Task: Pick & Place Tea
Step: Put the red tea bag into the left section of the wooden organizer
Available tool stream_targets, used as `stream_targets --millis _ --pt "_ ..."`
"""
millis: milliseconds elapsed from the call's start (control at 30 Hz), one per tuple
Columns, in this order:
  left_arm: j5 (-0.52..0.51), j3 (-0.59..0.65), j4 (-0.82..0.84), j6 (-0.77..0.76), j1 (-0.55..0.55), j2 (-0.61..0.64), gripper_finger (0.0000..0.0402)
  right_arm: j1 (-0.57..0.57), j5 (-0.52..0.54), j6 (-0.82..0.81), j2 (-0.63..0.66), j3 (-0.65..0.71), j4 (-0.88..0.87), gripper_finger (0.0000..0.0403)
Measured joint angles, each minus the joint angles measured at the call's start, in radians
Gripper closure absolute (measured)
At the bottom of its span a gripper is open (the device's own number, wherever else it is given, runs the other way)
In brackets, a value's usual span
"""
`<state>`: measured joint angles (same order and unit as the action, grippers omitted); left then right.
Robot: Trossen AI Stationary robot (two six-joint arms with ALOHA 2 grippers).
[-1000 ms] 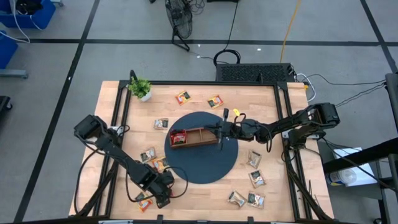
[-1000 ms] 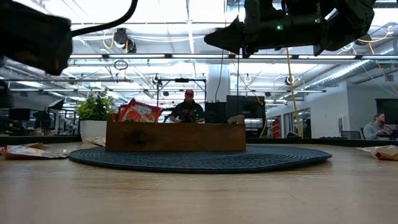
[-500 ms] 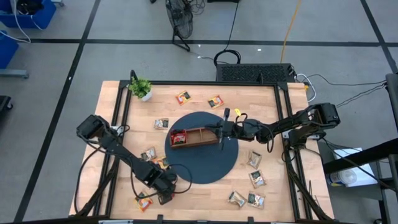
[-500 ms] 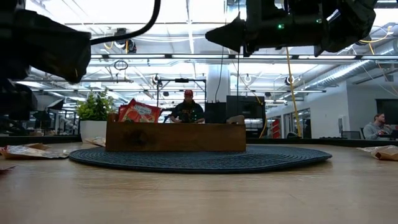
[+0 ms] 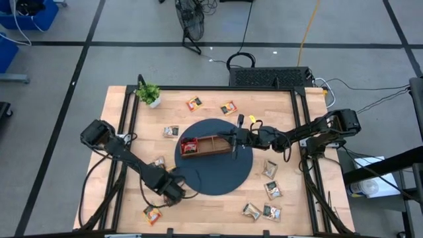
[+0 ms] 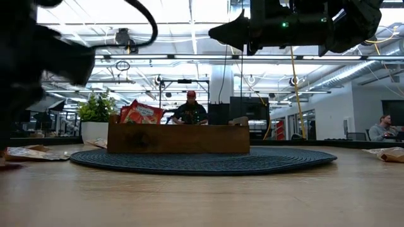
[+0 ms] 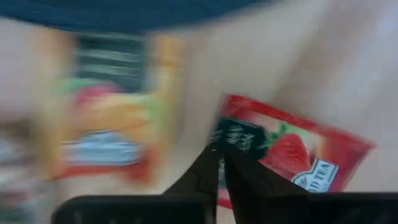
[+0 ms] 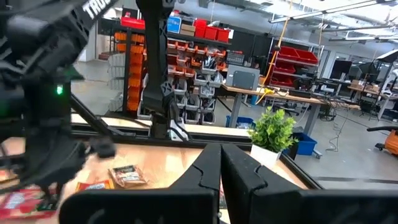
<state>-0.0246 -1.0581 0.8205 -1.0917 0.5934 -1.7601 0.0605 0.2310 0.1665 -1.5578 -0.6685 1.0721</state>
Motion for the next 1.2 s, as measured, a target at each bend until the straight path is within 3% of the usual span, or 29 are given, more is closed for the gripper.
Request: stream_targets --millis 133,233,333,500,633,867,1033,1200 --pt "-0.141 -0.180 0.240 0.011 0.031 0.042 0.0342 0.000 0.000 0.001 0.000 0.000 0.005 0.0403" --pt "-0.204 -0.283 0.370 0.117 0.056 -0.027 0.0342 0.000 0.000 0.002 0.000 0.000 0.009 0.0403" --pt "-0.202 -0.336 0.387 0.226 0.088 -0.080 0.0344 0.000 0.000 0.002 0.000 0.000 0.008 0.0403" --pt "-0.059 -0.330 0.389 0.328 0.119 -0.220 0.0302 0.000 0.000 0.002 0.000 0.000 0.003 0.0403" --pt "0.026 -0.334 0.384 0.324 0.123 -0.288 0.0235 0.000 0.000 0.002 0.000 0.000 0.000 0.0403" --pt "0.041 -0.335 0.394 0.244 0.130 -0.256 0.0124 0.000 0.000 -0.006 0.000 0.000 0.001 0.0403" --pt "0.042 -0.335 0.392 0.116 0.131 -0.207 0.0083 0.000 0.000 -0.021 0.000 0.000 0.001 0.0403" --pt "0.032 -0.335 0.288 0.022 0.131 -0.192 0.0070 0.000 0.000 -0.023 0.000 0.000 0.001 0.0403"
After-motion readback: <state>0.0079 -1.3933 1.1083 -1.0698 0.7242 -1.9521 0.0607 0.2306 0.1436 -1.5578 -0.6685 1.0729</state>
